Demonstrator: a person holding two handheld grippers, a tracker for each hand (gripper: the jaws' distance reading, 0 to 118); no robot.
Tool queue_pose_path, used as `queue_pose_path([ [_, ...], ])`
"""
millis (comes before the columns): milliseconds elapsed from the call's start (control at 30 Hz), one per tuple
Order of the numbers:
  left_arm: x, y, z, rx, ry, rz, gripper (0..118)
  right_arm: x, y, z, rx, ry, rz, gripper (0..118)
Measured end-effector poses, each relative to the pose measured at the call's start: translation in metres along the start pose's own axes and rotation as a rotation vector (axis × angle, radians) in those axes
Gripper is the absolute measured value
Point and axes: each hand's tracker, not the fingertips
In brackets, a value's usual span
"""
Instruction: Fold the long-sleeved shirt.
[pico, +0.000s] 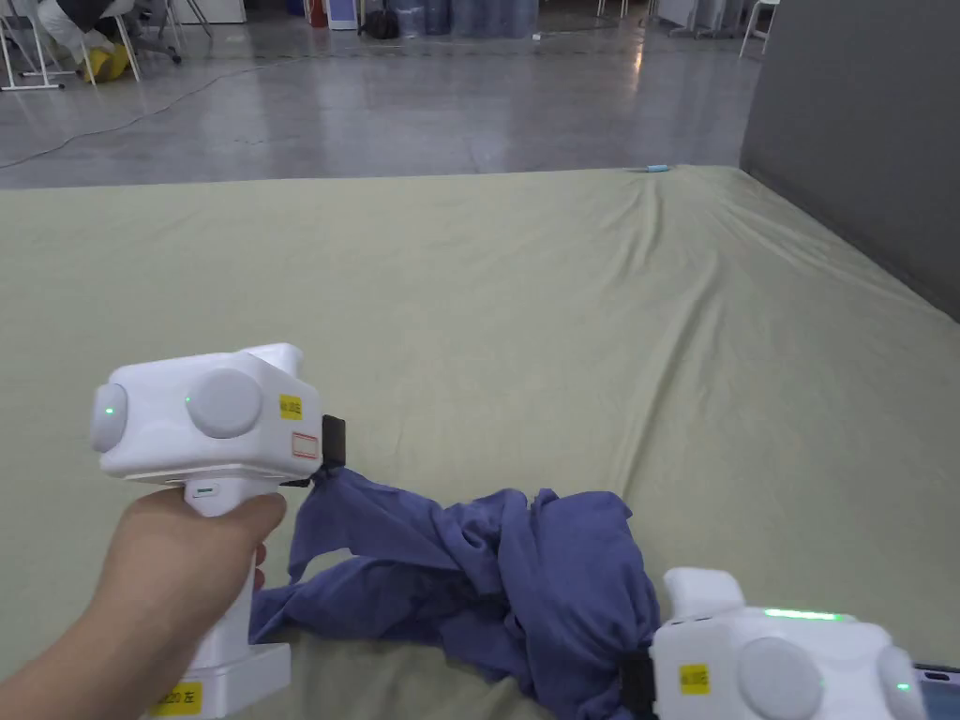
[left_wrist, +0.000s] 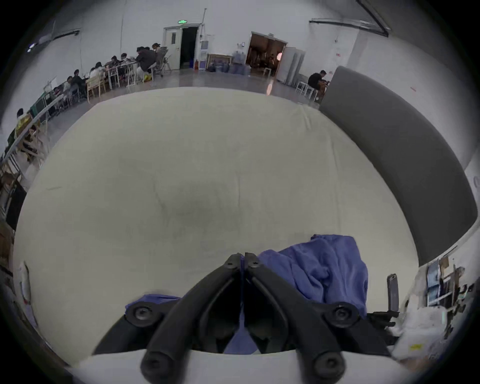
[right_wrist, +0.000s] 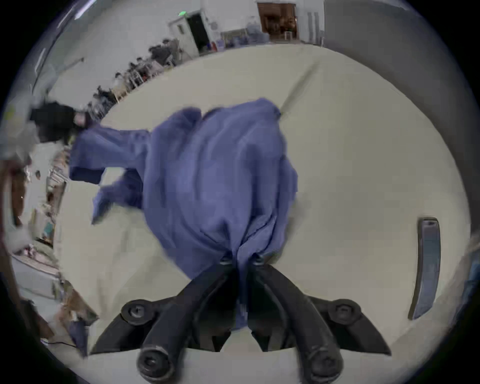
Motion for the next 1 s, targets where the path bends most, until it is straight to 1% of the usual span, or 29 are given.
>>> queue_pose_path([
  [33, -0.004, 0.001, 0.007, 0.017, -0.002, 0.013, 0, 0.004, 0.006, 0.011, 0.025, 0.016, -0.009, 1],
  [67, -0.009, 0.002, 0.016, 0.037, -0.020, 0.030, 0, 0.006, 0.014, 0.025, 0.050, 0.016, 0.001, 1],
  [100, -0.014, 0.004, 0.026, 0.053, -0.042, 0.059, 0, 0.012, 0.026, 0.039, 0.079, 0.007, 0.014, 1],
  [167, -0.022, 0.008, 0.048, 0.081, -0.094, 0.126, 0, 0.014, 0.044, 0.072, 0.170, 0.021, 0.005, 1],
  [233, -0.031, 0.015, 0.072, 0.119, -0.132, 0.167, 0, 0.016, 0.064, 0.104, 0.239, 0.067, 0.005, 1],
  [267, -0.033, 0.021, 0.086, 0.147, -0.136, 0.166, 0, 0.014, 0.074, 0.121, 0.274, 0.072, 0.015, 1],
  [367, -0.039, 0.040, 0.131, 0.235, -0.123, 0.154, 0, 0.000, 0.108, 0.165, 0.360, 0.067, 0.088, 1],
  [467, -0.048, 0.071, 0.170, 0.310, -0.118, 0.167, 0, -0.020, 0.151, 0.205, 0.424, 0.035, 0.164, 1],
  [567, -0.054, 0.108, 0.203, 0.359, -0.074, 0.161, 0, -0.044, 0.195, 0.241, 0.493, -0.019, 0.239, 1],
  [667, -0.061, 0.147, 0.234, 0.414, -0.073, 0.191, 0, -0.068, 0.242, 0.272, 0.531, -0.014, 0.249, 1],
  [767, -0.071, 0.189, 0.263, 0.490, -0.061, 0.247, 0, -0.099, 0.287, 0.297, 0.579, -0.073, 0.309, 1],
  [933, -0.084, 0.248, 0.302, 0.578, -0.074, 0.328, 0, -0.144, 0.348, 0.332, 0.600, -0.119, 0.319, 1],
  [1000, -0.081, 0.263, 0.315, 0.613, -0.063, 0.322, 0, -0.161, 0.362, 0.344, 0.624, -0.179, 0.346, 1],
])
